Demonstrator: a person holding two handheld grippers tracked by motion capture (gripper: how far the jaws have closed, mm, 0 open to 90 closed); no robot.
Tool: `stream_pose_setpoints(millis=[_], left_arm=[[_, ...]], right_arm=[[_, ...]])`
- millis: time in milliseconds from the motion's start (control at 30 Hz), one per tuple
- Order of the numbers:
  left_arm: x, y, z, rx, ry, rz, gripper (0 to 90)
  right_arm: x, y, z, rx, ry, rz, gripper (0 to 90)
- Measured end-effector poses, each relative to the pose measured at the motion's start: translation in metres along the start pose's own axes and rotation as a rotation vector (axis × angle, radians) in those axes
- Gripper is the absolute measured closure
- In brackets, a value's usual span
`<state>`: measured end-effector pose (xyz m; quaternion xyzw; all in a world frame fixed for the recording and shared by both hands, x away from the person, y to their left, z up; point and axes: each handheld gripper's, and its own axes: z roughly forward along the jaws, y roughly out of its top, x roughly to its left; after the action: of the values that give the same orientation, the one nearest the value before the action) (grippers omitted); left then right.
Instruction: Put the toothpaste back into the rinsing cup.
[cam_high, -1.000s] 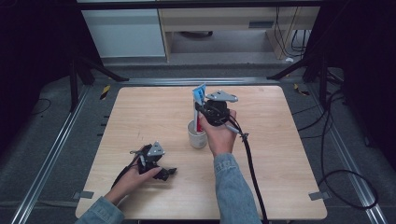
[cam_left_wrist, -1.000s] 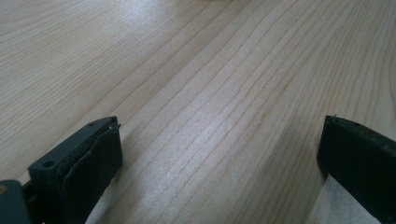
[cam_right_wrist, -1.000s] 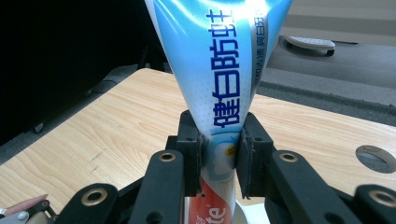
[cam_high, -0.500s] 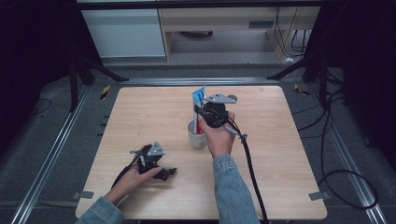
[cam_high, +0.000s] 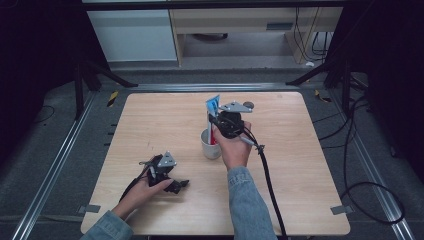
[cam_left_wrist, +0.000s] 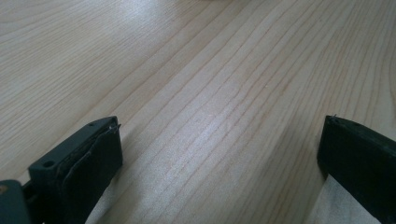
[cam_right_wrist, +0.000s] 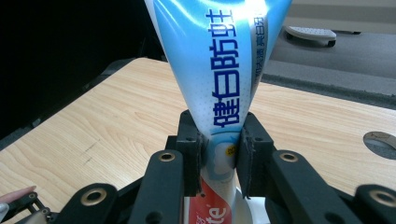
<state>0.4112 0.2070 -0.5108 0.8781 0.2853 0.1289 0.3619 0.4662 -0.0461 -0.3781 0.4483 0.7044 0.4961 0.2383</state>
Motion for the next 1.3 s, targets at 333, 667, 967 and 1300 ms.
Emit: stream_pose_setpoints(millis=[333,667,967,1300], left_arm=[[0.0,0.0,0.0,0.0,0.0,0.0,0.0],[0.0,0.0,0.0,0.0,0.0,0.0,0.0],[0.0,0.0,0.0,0.0,0.001,-0.001,0.0],[0.0,0.0,0.0,-0.001,-0.001,-0.004,0.0]], right_arm=[[0.0,-0.006,0.004,0.01,0.002,0.008,73.4],[-0.001,-0.009,0.006,0.017,0.007,0.026,73.3],[-0.005,-0.012,0.01,0.02,0.004,0.039,73.2],[-0.007,-0.015,0.012,0.026,0.008,0.066,73.1]])
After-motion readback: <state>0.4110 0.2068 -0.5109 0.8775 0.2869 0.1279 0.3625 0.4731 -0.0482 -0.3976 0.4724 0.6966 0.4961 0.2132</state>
